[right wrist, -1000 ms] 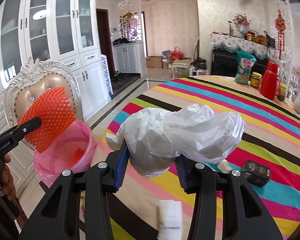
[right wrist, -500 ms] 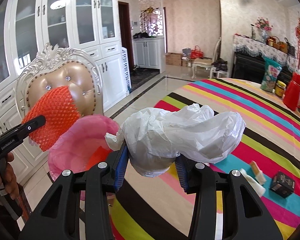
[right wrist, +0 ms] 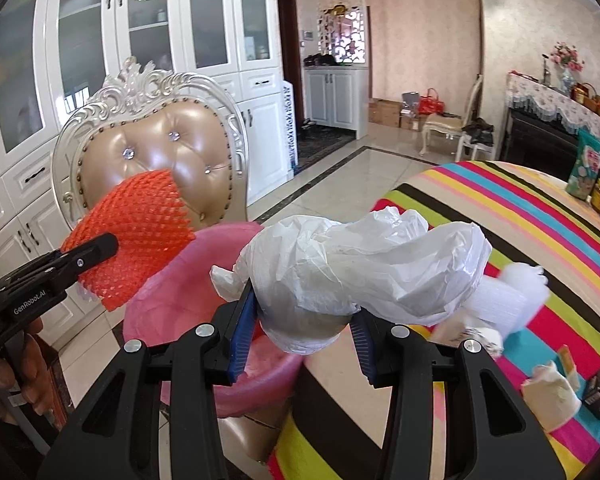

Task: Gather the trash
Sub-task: 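Carry the net and bag to the pink bin and release both, then return to the table and grasp the white folded packet with the right tool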

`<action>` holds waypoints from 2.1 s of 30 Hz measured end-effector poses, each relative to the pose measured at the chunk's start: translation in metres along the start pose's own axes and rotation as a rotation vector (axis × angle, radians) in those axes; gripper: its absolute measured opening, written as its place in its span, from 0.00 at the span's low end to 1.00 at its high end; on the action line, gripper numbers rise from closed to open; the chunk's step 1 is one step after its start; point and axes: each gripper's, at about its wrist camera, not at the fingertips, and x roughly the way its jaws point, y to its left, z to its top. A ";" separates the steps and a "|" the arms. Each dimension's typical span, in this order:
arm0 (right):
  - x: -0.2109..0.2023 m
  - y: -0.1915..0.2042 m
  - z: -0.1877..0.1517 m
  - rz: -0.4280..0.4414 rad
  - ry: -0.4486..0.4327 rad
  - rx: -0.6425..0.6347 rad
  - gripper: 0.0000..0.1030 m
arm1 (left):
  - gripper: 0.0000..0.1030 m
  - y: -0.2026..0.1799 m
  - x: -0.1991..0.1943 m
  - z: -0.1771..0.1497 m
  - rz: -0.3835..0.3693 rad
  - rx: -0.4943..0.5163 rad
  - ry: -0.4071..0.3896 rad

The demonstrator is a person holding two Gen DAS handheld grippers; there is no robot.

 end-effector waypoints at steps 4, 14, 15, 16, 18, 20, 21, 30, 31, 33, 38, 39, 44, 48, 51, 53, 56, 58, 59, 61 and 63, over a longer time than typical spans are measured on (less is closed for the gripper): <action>0.010 0.009 0.002 0.025 0.011 -0.014 0.43 | 0.33 0.005 0.002 0.000 0.008 -0.007 0.001; 0.023 0.024 0.006 0.063 0.024 -0.050 0.50 | 0.37 0.012 0.002 -0.001 0.021 -0.020 -0.001; 0.024 0.026 0.006 0.063 0.025 -0.053 0.53 | 0.40 0.012 0.003 -0.001 0.021 -0.019 0.001; 0.026 0.028 0.007 0.060 0.026 -0.056 0.57 | 0.48 0.012 0.002 -0.002 0.021 -0.021 0.001; 0.027 0.030 0.007 0.056 0.025 -0.060 0.60 | 0.52 0.013 0.002 -0.002 0.020 -0.024 -0.001; 0.029 0.030 0.007 0.056 0.026 -0.058 0.60 | 0.53 0.013 0.002 -0.002 0.021 -0.022 0.001; 0.028 0.029 0.007 0.054 0.026 -0.056 0.60 | 0.53 0.013 0.003 -0.002 0.020 -0.023 0.002; 0.019 0.011 -0.001 0.035 0.022 -0.018 0.60 | 0.53 0.006 0.004 -0.002 0.009 -0.010 0.009; 0.018 0.009 -0.002 0.033 0.023 -0.013 0.60 | 0.53 0.004 0.004 -0.002 0.007 -0.008 0.009; 0.014 0.004 -0.004 0.026 0.021 0.001 0.60 | 0.53 -0.001 0.005 -0.002 0.000 -0.002 0.010; 0.003 -0.014 -0.013 -0.003 0.015 0.036 0.61 | 0.53 -0.012 0.007 -0.004 -0.016 0.012 0.018; 0.001 -0.017 -0.015 -0.009 0.014 0.042 0.61 | 0.53 -0.016 0.008 -0.005 -0.020 0.016 0.020; -0.015 -0.042 -0.030 -0.058 0.008 0.078 0.61 | 0.53 -0.033 0.012 -0.009 -0.045 0.037 0.031; -0.028 -0.068 -0.046 -0.103 0.013 0.124 0.61 | 0.53 -0.049 0.018 -0.011 -0.067 0.054 0.040; -0.037 -0.087 -0.058 -0.133 0.019 0.157 0.61 | 0.53 -0.062 0.020 -0.013 -0.086 0.070 0.045; -0.041 -0.097 -0.064 -0.150 0.023 0.174 0.61 | 0.53 -0.073 0.022 -0.015 -0.100 0.083 0.051; -0.049 -0.114 -0.078 -0.177 0.031 0.200 0.61 | 0.53 -0.087 0.025 -0.018 -0.117 0.098 0.058; -0.052 -0.121 -0.085 -0.189 0.038 0.212 0.61 | 0.53 -0.094 0.027 -0.019 -0.126 0.106 0.064; -0.055 -0.126 -0.091 -0.198 0.043 0.220 0.61 | 0.53 -0.098 0.028 -0.021 -0.131 0.110 0.066; -0.058 -0.134 -0.100 -0.208 0.052 0.233 0.61 | 0.53 -0.106 0.031 -0.023 -0.142 0.120 0.074; -0.061 -0.141 -0.109 -0.219 0.062 0.247 0.61 | 0.53 -0.116 0.033 -0.026 -0.154 0.131 0.081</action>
